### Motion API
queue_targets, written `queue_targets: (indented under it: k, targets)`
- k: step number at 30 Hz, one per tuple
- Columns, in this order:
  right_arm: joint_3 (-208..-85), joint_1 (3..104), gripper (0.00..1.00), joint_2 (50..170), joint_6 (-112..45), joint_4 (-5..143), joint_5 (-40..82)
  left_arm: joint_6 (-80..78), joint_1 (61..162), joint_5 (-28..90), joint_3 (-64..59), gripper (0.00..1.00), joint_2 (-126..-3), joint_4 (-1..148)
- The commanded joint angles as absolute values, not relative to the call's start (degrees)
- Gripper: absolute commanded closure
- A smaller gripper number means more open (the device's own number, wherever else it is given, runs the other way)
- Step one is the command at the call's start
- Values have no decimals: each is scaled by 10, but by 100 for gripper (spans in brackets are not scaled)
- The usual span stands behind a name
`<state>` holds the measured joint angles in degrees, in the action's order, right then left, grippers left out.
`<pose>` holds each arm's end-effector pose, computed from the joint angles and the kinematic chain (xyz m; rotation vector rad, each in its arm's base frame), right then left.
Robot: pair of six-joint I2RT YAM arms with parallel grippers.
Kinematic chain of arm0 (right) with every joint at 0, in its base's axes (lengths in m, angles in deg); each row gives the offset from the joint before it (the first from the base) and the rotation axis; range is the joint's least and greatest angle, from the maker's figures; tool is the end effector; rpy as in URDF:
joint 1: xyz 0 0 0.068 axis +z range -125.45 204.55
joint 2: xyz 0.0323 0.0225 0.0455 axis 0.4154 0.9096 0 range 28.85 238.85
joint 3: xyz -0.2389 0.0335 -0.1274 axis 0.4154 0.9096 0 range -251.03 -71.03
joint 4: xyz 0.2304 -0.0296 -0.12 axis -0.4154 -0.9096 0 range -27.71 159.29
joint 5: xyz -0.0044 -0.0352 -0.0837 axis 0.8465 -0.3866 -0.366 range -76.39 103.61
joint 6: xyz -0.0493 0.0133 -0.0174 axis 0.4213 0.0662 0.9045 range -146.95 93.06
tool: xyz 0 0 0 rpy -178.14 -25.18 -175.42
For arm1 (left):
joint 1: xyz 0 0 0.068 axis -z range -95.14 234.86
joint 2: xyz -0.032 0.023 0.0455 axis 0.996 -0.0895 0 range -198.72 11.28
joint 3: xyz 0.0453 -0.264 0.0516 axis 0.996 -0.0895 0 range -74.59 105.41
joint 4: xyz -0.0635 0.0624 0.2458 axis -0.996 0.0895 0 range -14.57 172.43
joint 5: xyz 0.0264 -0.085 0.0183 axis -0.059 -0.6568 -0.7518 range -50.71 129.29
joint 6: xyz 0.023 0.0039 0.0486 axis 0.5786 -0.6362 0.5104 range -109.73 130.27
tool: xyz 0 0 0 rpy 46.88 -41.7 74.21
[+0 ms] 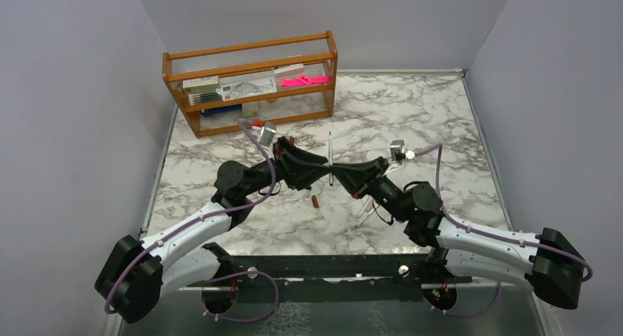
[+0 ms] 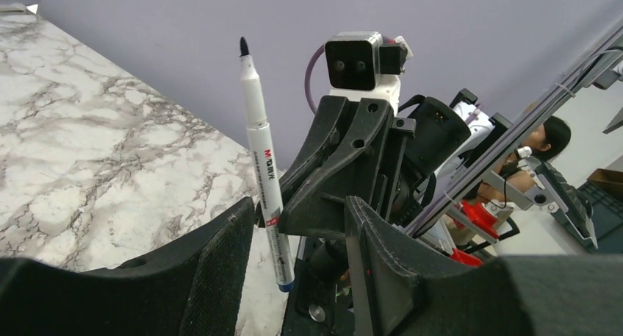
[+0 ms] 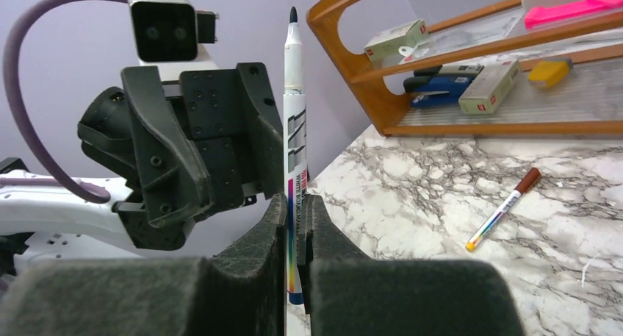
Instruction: Insert the pens into the pen caps
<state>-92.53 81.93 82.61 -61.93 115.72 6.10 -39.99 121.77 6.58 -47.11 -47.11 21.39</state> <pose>0.1166 0.1737 0.2732 -0.1603 1.4330 1.2657 0.1630 -0.1463 0.3048 0.4207 1.3518 -1.6261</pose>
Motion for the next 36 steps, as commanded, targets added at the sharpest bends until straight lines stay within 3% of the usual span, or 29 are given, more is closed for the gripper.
queue_targets:
  k: [1,11,19,22,25,26,28,30,32,36]
  targets:
    - [-936,822,98,819,-603,1181,95,-400,1231,90,-476,49,-479,173]
    - [-944,822,98,838,-597,1175,122,-397,1246,102,-460,53,-526,154]
    - [-932,822,98,850,-604,1182,125,-397,1249,108,-451,81,-531,138]
    - [-928,822,98,848,-607,1188,124,-400,1249,99,-449,100,-532,138]
    - [-934,822,98,849,-602,1179,129,-400,1250,95,-451,100,-533,137]
    - [-939,822,94,849,-599,1169,130,-399,1250,97,-452,100,-531,137]
    - [-943,823,73,848,-594,1152,129,-393,1250,104,-453,100,-525,138]
    - [-936,822,59,836,-593,1132,114,-381,1247,107,-449,100,-515,153]
    - [-934,822,54,812,-591,1067,79,-359,1243,118,-435,100,-501,200]
    - [-994,822,52,777,-583,802,-11,-297,1228,173,-407,100,-458,362]
